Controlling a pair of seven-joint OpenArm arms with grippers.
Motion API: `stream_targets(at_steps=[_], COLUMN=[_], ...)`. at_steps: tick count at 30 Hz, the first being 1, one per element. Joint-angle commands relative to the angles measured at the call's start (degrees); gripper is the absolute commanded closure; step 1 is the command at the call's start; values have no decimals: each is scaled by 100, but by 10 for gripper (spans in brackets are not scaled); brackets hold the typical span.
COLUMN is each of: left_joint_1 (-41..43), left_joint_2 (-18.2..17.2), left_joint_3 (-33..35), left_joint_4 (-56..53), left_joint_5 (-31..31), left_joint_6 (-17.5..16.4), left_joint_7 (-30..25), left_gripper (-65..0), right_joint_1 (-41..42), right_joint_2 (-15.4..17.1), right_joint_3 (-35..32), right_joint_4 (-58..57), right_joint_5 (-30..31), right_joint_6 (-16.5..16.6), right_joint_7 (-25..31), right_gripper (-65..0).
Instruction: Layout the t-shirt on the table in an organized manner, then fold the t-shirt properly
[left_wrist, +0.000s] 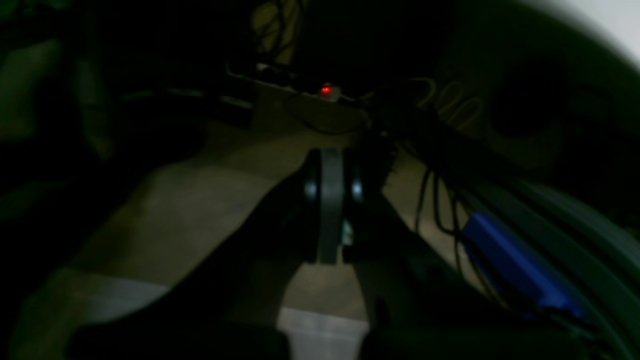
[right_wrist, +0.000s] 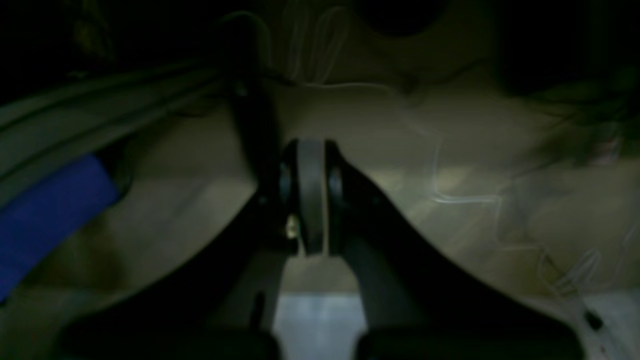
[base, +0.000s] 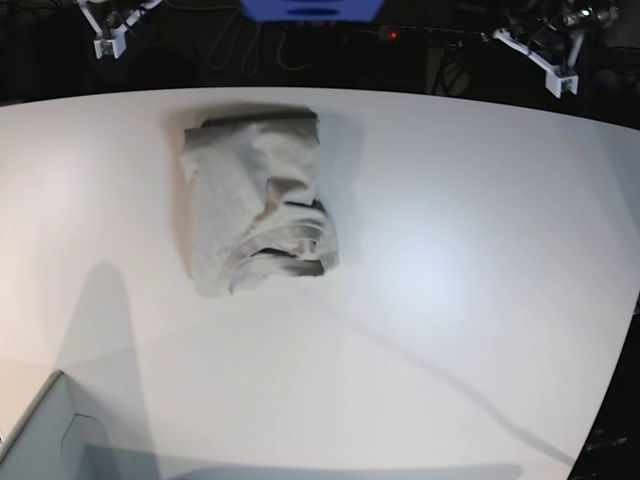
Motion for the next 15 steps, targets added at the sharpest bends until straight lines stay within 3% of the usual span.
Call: stream_targets(at_steps=[1,3,6,10,11,12,15], left_joint_1=[19,-140,-808,-2012,-2381,-2724,-3322], left_joint_2=[-79,-87,-79,-79,-87,-158,-237], left_joint_3=[138,507,1078,1157,1184,1193,1193], left_joint_4=[-399,-1366,-3283,-6140,-6975,-7740,-8988], left_joint_5=[103,578,1395,1905,2002,2099,2494], left_joint_6=[-8,-8,-8,36,36,36,71], left_joint_7=[-378,-1152,-2357,-3517,-3816,-4194,-5258], left_gripper=[0,0,0,0,0,0,0], right_joint_1=[82,310,592,864,970,1075,1374], right_joint_2=[193,377,606,1019,1107,1204,1380], right_joint_3=[31,31,-13,-496,-663,-822,-1402], right_joint_4=[-361,-1231,-2717,-4325,-4739,-5099,-5943], right_joint_5=[20,20,20,20,20,20,20], right_joint_6=[32,32,32,32,-122,-526,-2003], right_joint_7=[201,702,1968,3313,3568,3815,4324], right_gripper=[0,0,0,0,0,0,0])
